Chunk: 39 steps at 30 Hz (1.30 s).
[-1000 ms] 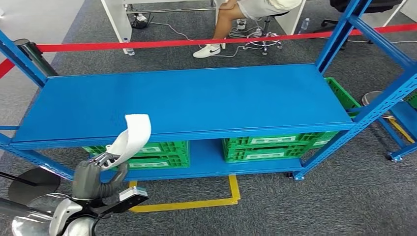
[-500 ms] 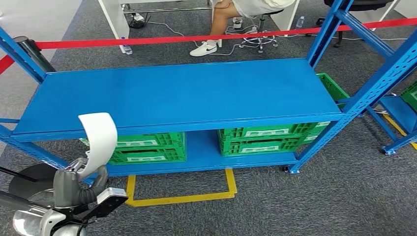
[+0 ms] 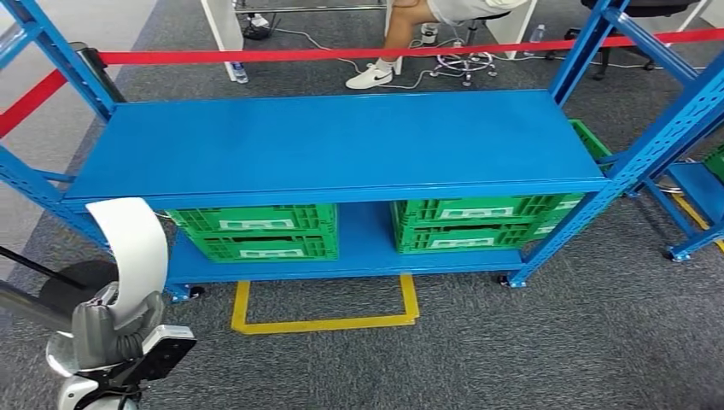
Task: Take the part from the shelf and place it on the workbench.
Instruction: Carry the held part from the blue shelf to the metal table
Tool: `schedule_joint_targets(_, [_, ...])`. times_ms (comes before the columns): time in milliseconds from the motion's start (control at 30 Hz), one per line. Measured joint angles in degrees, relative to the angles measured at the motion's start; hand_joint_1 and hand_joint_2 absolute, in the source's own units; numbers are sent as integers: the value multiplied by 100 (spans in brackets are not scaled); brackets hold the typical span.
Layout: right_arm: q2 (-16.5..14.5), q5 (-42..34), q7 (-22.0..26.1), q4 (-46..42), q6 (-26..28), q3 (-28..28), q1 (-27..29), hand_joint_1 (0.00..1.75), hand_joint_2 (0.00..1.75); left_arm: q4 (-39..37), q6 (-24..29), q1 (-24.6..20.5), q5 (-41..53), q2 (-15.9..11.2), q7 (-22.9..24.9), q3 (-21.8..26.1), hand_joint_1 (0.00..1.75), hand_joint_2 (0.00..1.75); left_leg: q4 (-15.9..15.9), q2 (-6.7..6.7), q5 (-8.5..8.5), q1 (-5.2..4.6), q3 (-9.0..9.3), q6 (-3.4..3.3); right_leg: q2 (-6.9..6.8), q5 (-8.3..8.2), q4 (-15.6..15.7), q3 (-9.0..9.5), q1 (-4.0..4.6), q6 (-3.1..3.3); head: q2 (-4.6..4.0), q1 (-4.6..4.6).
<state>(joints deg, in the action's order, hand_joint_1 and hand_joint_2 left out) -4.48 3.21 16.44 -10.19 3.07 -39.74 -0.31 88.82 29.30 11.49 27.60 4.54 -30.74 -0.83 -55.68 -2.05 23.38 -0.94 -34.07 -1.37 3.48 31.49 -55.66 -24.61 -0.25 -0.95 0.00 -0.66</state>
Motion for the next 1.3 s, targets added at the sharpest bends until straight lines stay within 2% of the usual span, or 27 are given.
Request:
schedule_joint_targets(33, [2,0,10,1,-2,0,-1,0,0,1,-14,4,-14,13,-2,25,143,175,-1,-47,-54,2,-27,31,-3,57,166,80,8,6,0,-1])
schedule_joint_targets(100, [1,-1,24,5,-9,1,5,0,0,0,-49,25,-33,27,-4,74,143,175,-26,-108,-80,20,-86,98,-119,16,221,18,1,46,0,-5])
schedule_joint_targets(133, [1,-1,28,7,-11,1,8,0,0,-1,-69,38,-43,31,-4,102,143,175,-107,-80,40,29,-129,134,-185,-28,225,-20,-8,89,0,2])
schedule_joint_targets(167, [1,-1,30,10,-15,2,13,0,0,-2,-88,45,-51,36,-4,125,143,175,-289,-22,264,44,-193,172,-255,-79,231,-67,-21,129,0,14])
schedule_joint_targets(233, [2,-1,32,13,-19,2,21,0,0,-4,-107,50,-61,52,-4,159,143,175,-962,105,850,95,-365,257,-394,-168,218,-178,-21,167,0,39])
schedule_joint_targets(267, [2,0,32,14,-20,2,24,0,0,-4,-110,51,-63,62,-4,169,143,175,-1336,131,1029,125,-435,301,-468,-211,198,-234,-22,161,0,42])
schedule_joint_targets(300, [2,0,32,15,-20,2,25,0,0,-4,-110,53,-64,71,-4,177,143,175,-1606,143,1061,155,-457,340,-540,-251,165,-299,-24,151,0,42])
schedule_joint_targets(333, [2,0,32,15,-20,2,22,0,0,-4,-110,55,-64,78,-4,185,143,175,-1705,154,961,185,-404,372,-608,-283,118,-370,-28,138,0,42])
schedule_joint_targets(367, [2,0,32,16,-20,2,19,0,0,-4,-110,56,-65,82,-4,192,143,175,-1593,179,785,212,-254,398,-672,-306,60,-448,-35,123,0,41])
schedule_joint_targets(400, [2,0,32,16,-19,2,16,0,0,-4,-110,55,-65,85,-4,198,143,175,-1287,250,624,235,-10,421,-730,-319,-9,-526,-40,108,0,43])
schedule_joint_targets(467, [3,0,33,16,-19,3,10,0,0,-3,-110,46,-64,101,-5,204,143,175,-555,472,565,228,478,429,-829,-333,-140,-654,-25,59,0,50])
schedule_joint_targets(500, [4,0,33,16,-18,4,8,0,0,-2,-109,43,-63,111,-7,206,143,175,-310,549,616,215,604,409,-872,-349,-189,-699,-12,24,0,52])
schedule_joint_targets(600, [4,0,34,18,-18,4,6,0,0,1,-100,58,-63,138,-11,220,143,175,-171,475,634,186,509,228,-962,-405,-252,-802,-14,-108,0,47])
schedule_joint_targets(633, [4,0,34,19,-19,4,9,0,0,1,-93,61,-64,149,-12,227,143,175,-163,429,581,184,437,151,-884,-311,-312,-857,-27,-144,0,44])
schedule_joint_targets(700, [4,0,34,20,-25,4,23,0,0,1,-75,57,-67,183,-20,239,143,175,-148,334,443,178,277,33,-596,155,-703,-1010,-40,-175,0,35])
schedule_joint_targets(767, [4,0,34,20,-35,4,31,0,0,1,-43,58,-70,217,-43,247,143,175,-153,216,294,137,94,-17,-397,666,-1386,-1156,-27,-152,0,22])
schedule_joint_targets(800, [4,0,34,20,-39,4,30,0,0,1,-20,63,-75,231,-62,253,143,175,-157,156,217,111,0,-28,-369,747,-1648,-1171,-17,-128,0,19])
schedule_joint_targets(833, [5,0,34,20,-42,4,27,0,0,3,7,69,-88,245,-83,269,143,175,-162,93,140,84,-97,-35,-355,684,-1762,-1117,-3,-94,0,19])
schedule_joint_targets(867, [5,0,35,21,-41,4,26,0,0,9,32,79,-105,257,-102,290,143,175,-165,32,67,61,-185,-35,-339,510,-1684,-979,15,-52,0,19])
schedule_joint_targets(933, [17,0,38,22,-37,5,23,0,0,38,83,102,-151,286,-132,342,143,175,-171,-92,-81,34,-333,-25,-150,202,-1035,-454,67,67,1,22])
schedule_joint_targets(1000, [32,0,42,22,-31,5,20,0,0,79,115,113,-179,314,-153,374,143,175,-172,-210,-226,13,-417,6,117,223,-206,99,99,156,1,25])
schedule_joint_targets(1033, [39,0,43,23,-29,6,20,0,0,97,122,117,-185,323,-164,385,143,175,-158,-268,-301,11,-436,35,179,283,33,235,111,177,1,22])
schedule_joint_targets(1100, [32,-1,42,25,-28,6,26,0,0,122,128,141,-186,336,-182,418,143,175,-105,-386,-442,10,-470,103,59,243,146,214,102,180,0,14])
schedule_joint_targets(1133, [34,-2,41,26,-28,7,25,0,0,132,130,159,-187,338,-187,441,143,175,-116,-357,-395,8,-499,131,-23,178,153,163,87,205,0,16])
schedule_joint_targets(1167, [35,-2,42,28,-28,7,28,0,0,139,133,175,-193,341,-189,462,143,175,-214,-267,-212,10,-543,160,-115,104,164,98,71,232,0,31])
schedule_joint_targets(1267, [39,1,45,32,-27,9,49,0,0,151,147,193,-229,349,-192,502,143,175,-1152,90,740,83,-700,278,-411,-94,157,-132,68,273,0,76])
schedule_joint_targets(1300, [40,0,44,33,-27,9,54,0,0,151,153,199,-239,349,-193,517,143,175,-1516,131,867,122,-721,324,-508,-150,139,-207,67,258,0,77])
